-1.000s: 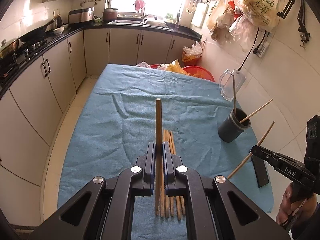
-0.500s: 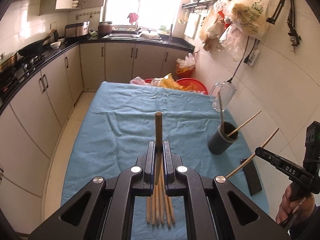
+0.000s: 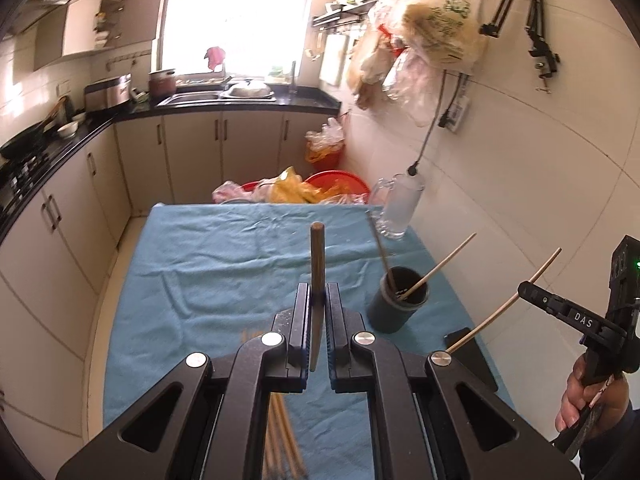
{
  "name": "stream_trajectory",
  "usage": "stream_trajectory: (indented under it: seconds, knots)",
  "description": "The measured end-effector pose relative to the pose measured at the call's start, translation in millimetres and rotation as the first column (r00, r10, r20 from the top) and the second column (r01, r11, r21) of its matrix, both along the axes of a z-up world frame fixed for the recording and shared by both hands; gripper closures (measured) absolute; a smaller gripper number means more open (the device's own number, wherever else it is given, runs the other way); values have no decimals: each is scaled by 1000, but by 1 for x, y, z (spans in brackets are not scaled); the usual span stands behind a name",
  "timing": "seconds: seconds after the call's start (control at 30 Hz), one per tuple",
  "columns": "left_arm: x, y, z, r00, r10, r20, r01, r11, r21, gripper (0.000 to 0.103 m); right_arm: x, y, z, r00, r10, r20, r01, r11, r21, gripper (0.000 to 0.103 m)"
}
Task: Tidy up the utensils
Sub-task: 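Lift the chopstick upright with the right tool and carry it to the cup, then lower the chopstick into the black cup with the right tool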
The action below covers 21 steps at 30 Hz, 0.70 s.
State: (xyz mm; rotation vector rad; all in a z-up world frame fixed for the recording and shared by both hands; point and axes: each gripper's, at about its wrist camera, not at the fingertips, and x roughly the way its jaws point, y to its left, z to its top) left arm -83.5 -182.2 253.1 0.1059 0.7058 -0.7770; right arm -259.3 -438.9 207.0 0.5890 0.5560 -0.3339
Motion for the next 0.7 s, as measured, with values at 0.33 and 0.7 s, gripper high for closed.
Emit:
stream_trajectory:
  seconds: [0.33, 0.7]
  knots:
    - [4, -63, 24, 994, -104, 23, 105, 994, -17, 97, -20, -42, 19, 993, -101, 58, 100, 995, 24, 96]
    - [17, -117, 41, 989, -148, 21, 149, 987, -57, 97, -5, -64, 38, 988, -118, 96, 118, 993, 5, 96]
